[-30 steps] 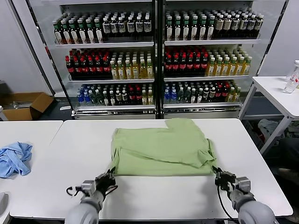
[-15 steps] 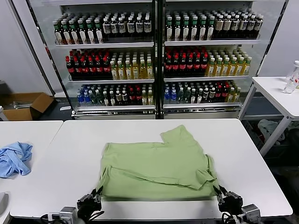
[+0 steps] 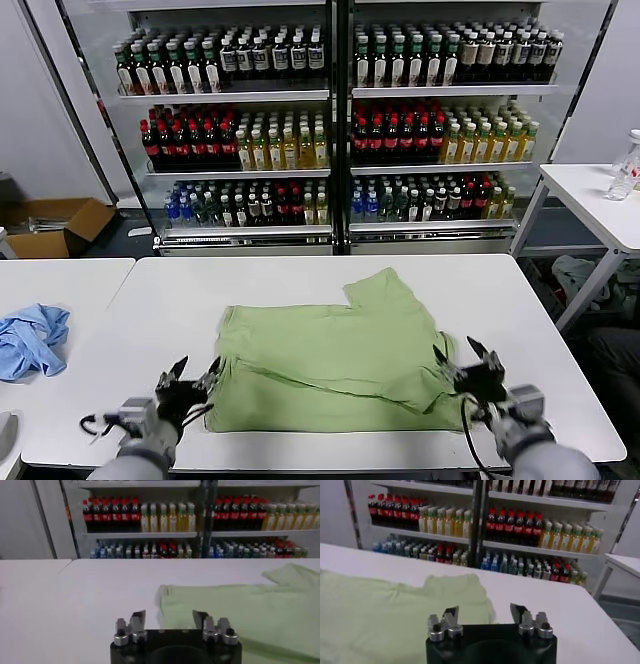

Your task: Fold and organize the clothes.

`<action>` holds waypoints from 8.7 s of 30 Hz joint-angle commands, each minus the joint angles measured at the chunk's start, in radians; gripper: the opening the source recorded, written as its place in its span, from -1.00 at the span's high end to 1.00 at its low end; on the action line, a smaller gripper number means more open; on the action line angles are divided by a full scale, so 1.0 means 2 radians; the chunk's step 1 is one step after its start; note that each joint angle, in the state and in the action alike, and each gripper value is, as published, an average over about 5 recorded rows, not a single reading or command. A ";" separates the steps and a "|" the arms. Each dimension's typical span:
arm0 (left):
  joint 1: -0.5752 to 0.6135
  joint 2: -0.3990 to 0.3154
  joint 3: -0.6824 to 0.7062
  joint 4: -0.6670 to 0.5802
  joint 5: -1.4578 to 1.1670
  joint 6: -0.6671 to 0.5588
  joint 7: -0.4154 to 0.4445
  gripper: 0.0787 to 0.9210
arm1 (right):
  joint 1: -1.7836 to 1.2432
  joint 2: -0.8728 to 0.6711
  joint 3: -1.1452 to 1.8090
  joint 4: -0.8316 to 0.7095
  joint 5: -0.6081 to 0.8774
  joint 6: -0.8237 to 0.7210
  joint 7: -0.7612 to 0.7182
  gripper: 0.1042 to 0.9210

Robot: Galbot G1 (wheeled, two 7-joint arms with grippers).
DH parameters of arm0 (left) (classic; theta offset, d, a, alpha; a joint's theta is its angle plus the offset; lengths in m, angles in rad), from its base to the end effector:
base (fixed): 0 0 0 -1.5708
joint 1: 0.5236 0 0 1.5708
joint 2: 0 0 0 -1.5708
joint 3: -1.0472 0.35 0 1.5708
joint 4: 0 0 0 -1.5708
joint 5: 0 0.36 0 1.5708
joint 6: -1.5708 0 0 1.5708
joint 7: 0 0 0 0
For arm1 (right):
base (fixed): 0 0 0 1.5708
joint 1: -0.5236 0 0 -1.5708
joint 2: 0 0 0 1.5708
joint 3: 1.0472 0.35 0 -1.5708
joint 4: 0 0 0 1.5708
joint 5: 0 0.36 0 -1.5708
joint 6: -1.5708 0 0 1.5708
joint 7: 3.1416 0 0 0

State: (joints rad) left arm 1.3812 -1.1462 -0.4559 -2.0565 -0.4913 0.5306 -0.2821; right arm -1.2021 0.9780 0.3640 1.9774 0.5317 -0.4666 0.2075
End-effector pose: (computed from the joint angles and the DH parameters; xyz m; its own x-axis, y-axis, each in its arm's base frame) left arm 0.2428 0.0553 -0.2691 -0.8986 0.0019 0.4387 0.0062 0.9999 0.0083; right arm 0.2914 -0.0724 -0.2495 -0.9324 -0.1132 0.3433 -0.1532 0.9840 -0.0916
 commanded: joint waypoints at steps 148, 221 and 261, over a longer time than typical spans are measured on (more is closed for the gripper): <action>0.008 0.138 -0.225 0.097 -0.111 -0.061 0.049 0.97 | -0.118 0.008 0.065 0.113 0.030 -0.002 0.025 -0.76; -0.015 0.004 -0.031 0.082 -0.180 0.024 0.080 -0.51 | -0.092 0.014 0.059 0.093 0.030 0.015 0.021 -0.76; 0.050 0.155 -0.339 -0.015 -0.250 0.023 0.102 0.95 | -0.119 0.018 0.077 0.136 0.032 0.026 0.019 -0.76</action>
State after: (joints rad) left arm 1.4004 -1.0046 -0.9798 -1.8653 -1.2673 0.5779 -0.0863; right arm -1.4353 1.0074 0.5223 2.2340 0.6002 -0.4197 0.2461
